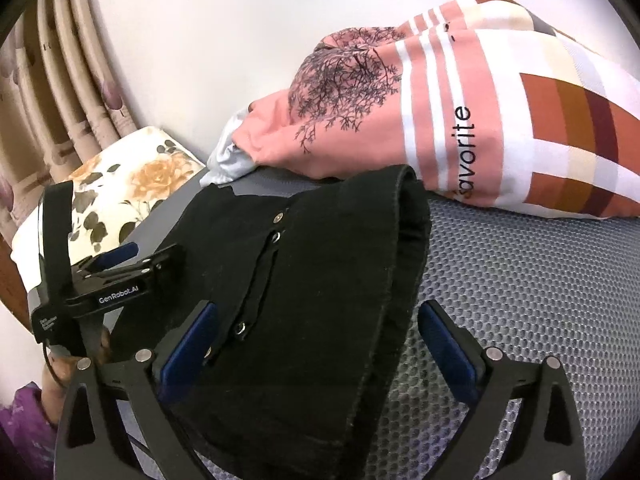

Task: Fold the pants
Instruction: 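Lower the jeans onto the bed and open both grippers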

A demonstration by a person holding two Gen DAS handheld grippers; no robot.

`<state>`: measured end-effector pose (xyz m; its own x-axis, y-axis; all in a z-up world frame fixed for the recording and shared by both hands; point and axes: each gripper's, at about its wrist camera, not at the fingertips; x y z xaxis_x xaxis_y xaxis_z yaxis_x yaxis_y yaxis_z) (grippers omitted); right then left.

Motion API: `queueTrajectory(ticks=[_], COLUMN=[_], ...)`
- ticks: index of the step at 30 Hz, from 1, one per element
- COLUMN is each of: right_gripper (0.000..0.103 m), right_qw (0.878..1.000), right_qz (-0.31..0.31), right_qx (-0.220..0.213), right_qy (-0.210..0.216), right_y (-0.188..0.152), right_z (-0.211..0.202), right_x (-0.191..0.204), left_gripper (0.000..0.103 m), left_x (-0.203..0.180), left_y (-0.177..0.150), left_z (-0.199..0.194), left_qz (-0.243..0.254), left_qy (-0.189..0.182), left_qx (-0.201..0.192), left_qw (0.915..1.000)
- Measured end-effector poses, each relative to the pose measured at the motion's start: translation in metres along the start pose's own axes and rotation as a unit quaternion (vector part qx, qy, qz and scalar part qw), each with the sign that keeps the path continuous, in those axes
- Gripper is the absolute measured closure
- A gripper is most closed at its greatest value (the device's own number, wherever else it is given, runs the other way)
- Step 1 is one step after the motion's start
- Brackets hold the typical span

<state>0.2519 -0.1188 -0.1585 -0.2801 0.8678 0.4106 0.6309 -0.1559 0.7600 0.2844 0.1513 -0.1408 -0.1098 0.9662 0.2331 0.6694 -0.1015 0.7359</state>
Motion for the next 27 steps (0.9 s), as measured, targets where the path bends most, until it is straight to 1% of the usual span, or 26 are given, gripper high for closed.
queueTrajectory(ticks=[6, 9, 13, 16, 18, 23, 27], right_gripper=[0.002, 0.001, 0.001, 0.001, 0.000, 0.000, 0.000], right_qw=[1.000, 1.000, 0.999, 0.998, 0.996, 0.995, 0.994], right_qz=[-0.010, -0.016, -0.031, -0.036, -0.047, -0.067, -0.068], right_qx=[0.001, 0.000, 0.004, 0.006, 0.007, 0.005, -0.015], right_qy=[-0.017, -0.027, -0.041, -0.057, -0.075, -0.074, -0.083], right_y=[-0.002, -0.003, -0.004, -0.004, -0.005, -0.006, -0.007], right_z=[0.000, -0.001, 0.001, 0.002, 0.003, 0.002, -0.006], right_x=[0.004, 0.007, 0.013, 0.015, 0.020, 0.027, 0.028], left_gripper=[0.008, 0.008, 0.008, 0.008, 0.008, 0.008, 0.008], left_x=[0.000, 0.003, 0.006, 0.006, 0.006, 0.006, 0.006], left_y=[0.000, 0.000, 0.000, 0.000, 0.000, 0.000, 0.000], left_z=[-0.003, -0.005, -0.007, -0.008, -0.008, -0.009, -0.010], left_qz=[-0.001, -0.010, -0.017, -0.017, -0.018, -0.018, -0.020], left_qy=[0.007, 0.016, 0.019, 0.022, 0.022, 0.026, 0.026], left_qx=[-0.006, -0.012, -0.016, -0.019, -0.020, -0.023, -0.023], left_qw=[1.0000, 0.9998, 0.9995, 0.9994, 0.9994, 0.9992, 0.9992])
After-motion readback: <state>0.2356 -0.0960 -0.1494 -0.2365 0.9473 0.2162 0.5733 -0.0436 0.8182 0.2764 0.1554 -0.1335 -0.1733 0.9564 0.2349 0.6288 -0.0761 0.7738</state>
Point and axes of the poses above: each gripper's, at about its wrist camera, not at the fingertips, and z roughly the way its jaws point, x to its left, y to its top, and after that the axes turned 14 degrees about y, right-handed
